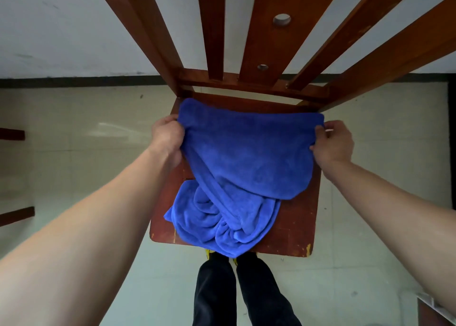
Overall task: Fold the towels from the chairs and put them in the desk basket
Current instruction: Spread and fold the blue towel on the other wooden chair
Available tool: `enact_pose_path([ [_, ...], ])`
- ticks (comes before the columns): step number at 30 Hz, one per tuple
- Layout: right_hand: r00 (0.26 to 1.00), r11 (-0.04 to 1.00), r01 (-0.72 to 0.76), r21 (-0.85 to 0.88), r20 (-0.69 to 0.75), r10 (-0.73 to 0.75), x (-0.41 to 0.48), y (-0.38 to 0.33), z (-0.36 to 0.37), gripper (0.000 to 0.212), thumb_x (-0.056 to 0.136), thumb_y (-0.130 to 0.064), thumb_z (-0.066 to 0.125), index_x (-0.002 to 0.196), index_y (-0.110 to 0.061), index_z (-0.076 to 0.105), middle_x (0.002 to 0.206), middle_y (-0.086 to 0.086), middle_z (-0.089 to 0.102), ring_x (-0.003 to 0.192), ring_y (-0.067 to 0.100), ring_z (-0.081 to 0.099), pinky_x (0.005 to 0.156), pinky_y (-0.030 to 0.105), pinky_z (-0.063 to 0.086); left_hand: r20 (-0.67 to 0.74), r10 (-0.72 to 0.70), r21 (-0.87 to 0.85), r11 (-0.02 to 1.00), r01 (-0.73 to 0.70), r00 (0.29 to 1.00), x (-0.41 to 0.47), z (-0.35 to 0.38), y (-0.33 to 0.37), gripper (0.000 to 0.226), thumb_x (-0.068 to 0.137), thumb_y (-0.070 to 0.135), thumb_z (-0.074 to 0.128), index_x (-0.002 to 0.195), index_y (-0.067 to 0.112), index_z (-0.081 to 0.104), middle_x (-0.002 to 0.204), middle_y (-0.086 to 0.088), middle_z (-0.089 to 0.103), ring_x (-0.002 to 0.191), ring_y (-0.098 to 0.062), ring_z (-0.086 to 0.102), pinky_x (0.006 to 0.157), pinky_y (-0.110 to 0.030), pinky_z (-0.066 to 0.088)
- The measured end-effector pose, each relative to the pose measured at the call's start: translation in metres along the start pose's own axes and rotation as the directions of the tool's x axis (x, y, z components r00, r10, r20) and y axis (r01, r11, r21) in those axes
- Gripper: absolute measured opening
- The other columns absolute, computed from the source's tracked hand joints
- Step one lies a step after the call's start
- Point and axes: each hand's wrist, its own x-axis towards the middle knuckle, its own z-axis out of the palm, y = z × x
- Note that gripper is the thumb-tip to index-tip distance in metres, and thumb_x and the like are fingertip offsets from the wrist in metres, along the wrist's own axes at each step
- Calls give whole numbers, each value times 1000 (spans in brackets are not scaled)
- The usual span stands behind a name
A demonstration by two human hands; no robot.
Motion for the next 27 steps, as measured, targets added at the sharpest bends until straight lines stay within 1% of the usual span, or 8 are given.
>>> enact_pose_path([
  [6, 996, 996, -74, 58, 54, 71, -8, 1, 3, 33, 93, -34, 58, 120, -16, 53, 100, 0, 61, 87, 18, 60, 77, 29, 47, -68, -10, 137, 990, 19, 998, 12, -7, -18, 22, 85, 6, 57, 105, 15, 56, 93, -9, 62, 67, -18, 56, 54, -26, 47],
  [8, 997, 996, -78, 36, 5, 77, -27, 6, -3, 37, 93, -32, 59, 123, -13, 51, 101, -3, 56, 90, 15, 53, 76, 25, 38, -112, 37, 231, 973, -10, 993, 2, -16, -40, 21, 81, 10, 65, 100, 14, 56, 93, -11, 64, 72, -23, 60, 65, -34, 53],
  [11, 977, 977, -212, 38, -23, 213, -66, 35, -2, 35, 91, -38, 60, 113, -11, 56, 96, 0, 60, 90, 21, 57, 75, 26, 36, -82, 79, 446, 894, -34, 994, -30, -35, -76, 28, 77, 28, 74, 94, 14, 57, 85, -1, 64, 84, -24, 62, 81, -37, 52],
  [14, 893, 890, -440, 119, 164, 419, -116, 65, 11, 51, 78, -64, 63, 91, -15, 65, 88, 7, 70, 85, 30, 66, 72, 41, 50, 36, 93, 600, 794, -96, 995, -62, -53, -108, 36, 71, 44, 76, 92, 20, 58, 86, 6, 66, 82, -19, 62, 77, -35, 51],
  [18, 694, 796, -594, 114, 572, 437, -167, 72, 25, 30, 78, -35, 75, 76, -9, 59, 75, 9, 57, 73, 21, 54, 59, 29, 45, 80, 40, 740, 667, -86, 996, -83, -62, -137, 19, 78, 27, 70, 85, 17, 55, 77, 0, 64, 80, -29, 62, 70, -38, 50],
  [21, 786, 793, -541, 280, 503, 358, -162, 62, 30, 41, 60, -35, 74, 75, -1, 59, 72, 8, 51, 71, 18, 47, 62, 32, 39, -16, 3, 804, 594, 11, 1000, -84, -64, -139, 20, 77, 22, 65, 91, 18, 53, 86, -4, 64, 87, -33, 60, 70, -37, 47],
  [24, 808, 710, -567, 418, 451, 379, -136, 45, 22, 17, 61, -22, 70, 72, -11, 64, 73, 9, 56, 71, 20, 51, 63, 32, 40, 48, 233, 894, 424, -145, 971, -88, -59, -136, 27, 75, 22, 65, 92, 16, 45, 96, -7, 54, 92, -33, 54, 70, -39, 44],
  [27, 710, 603, -666, 439, 622, 331, -122, 34, 9, 48, 54, -22, 71, 97, -3, 70, 97, 16, 71, 91, 30, 67, 88, 39, 52, 116, 323, 783, 553, -287, 939, -91, -41, -126, 22, 83, 37, 62, 83, 16, 55, 92, -2, 55, 91, -26, 55, 74, -38, 46],
])
